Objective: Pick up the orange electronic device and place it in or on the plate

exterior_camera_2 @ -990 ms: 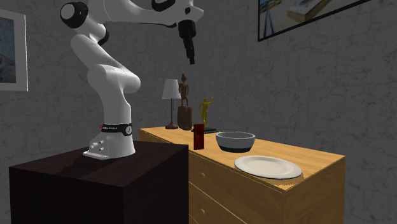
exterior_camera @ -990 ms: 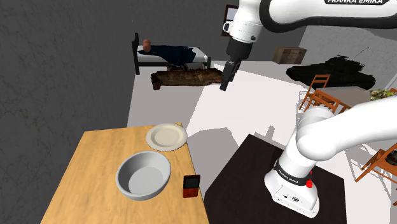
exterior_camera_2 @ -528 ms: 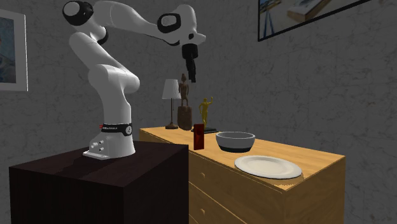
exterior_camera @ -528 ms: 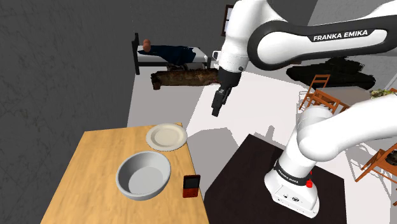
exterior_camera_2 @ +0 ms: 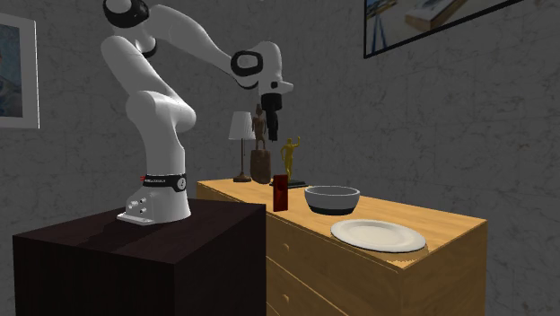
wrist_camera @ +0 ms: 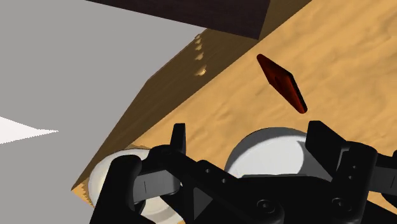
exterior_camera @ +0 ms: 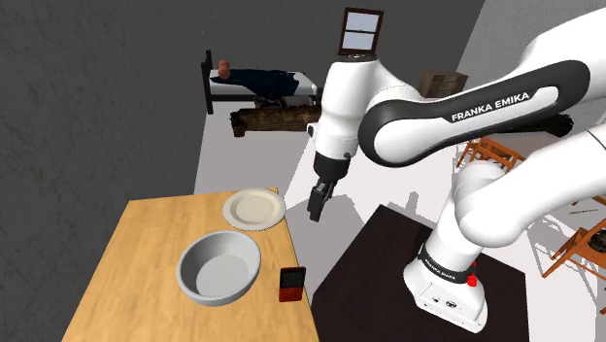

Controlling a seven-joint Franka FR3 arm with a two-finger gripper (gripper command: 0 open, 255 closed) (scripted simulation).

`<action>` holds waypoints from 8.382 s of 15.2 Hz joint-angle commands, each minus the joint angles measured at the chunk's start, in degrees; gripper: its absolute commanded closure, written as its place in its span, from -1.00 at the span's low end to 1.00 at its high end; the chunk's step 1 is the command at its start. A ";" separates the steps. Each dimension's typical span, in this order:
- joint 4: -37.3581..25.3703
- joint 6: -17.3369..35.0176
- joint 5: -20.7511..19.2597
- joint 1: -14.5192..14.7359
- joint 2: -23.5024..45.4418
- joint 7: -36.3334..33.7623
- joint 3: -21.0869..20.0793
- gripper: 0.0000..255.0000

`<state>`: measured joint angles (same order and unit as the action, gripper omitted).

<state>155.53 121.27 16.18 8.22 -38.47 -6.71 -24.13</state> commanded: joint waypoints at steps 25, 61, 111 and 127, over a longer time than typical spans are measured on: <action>2.83 29.04 -2.90 -2.29 29.45 -14.69 -16.90 -1.00; -8.64 10.00 -4.95 -6.76 22.10 -2.11 -5.36 1.00; -44.47 12.40 -25.94 -17.14 63.33 6.58 6.89 1.00; -46.11 6.58 -23.99 -17.86 58.95 7.84 5.88 -1.00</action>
<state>109.31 127.95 -7.88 -9.59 20.66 1.06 -18.23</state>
